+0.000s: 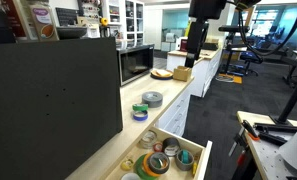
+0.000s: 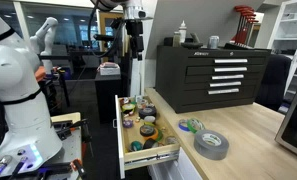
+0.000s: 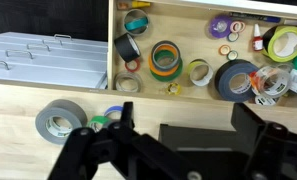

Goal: Put the green masking tape in the drawer

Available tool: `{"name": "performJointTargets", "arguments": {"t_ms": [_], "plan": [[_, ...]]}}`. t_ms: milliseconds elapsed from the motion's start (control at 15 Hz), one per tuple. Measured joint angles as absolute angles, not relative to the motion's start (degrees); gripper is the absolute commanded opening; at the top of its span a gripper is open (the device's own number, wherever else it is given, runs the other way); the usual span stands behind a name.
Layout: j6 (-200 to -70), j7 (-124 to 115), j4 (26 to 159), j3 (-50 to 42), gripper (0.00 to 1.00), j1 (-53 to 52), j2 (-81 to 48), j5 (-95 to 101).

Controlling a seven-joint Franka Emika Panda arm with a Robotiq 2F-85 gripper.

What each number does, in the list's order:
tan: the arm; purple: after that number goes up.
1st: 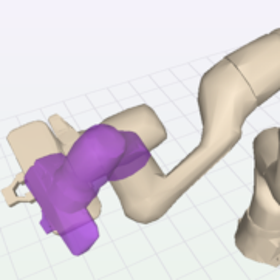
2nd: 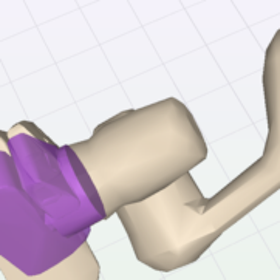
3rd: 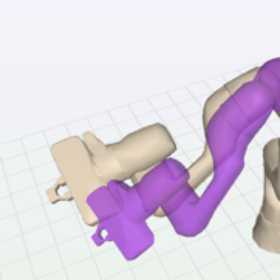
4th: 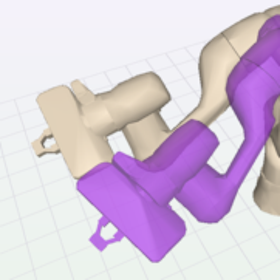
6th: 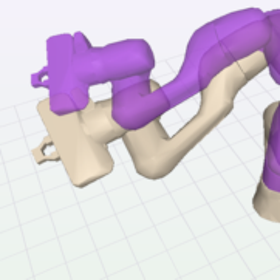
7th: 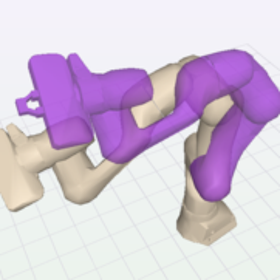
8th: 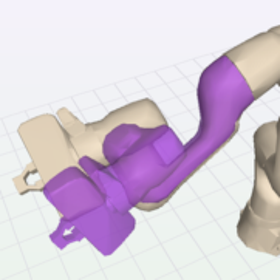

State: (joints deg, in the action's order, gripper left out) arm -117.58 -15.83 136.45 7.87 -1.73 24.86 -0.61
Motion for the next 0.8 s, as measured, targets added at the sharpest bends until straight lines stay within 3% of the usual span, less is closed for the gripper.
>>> {"name": "performJointTargets", "arguments": {"t_ms": [800], "plan": [[-118.34, -15.68, 136.45, 7.78, 1.00, -1.72, 23.96, -0.24]]}}
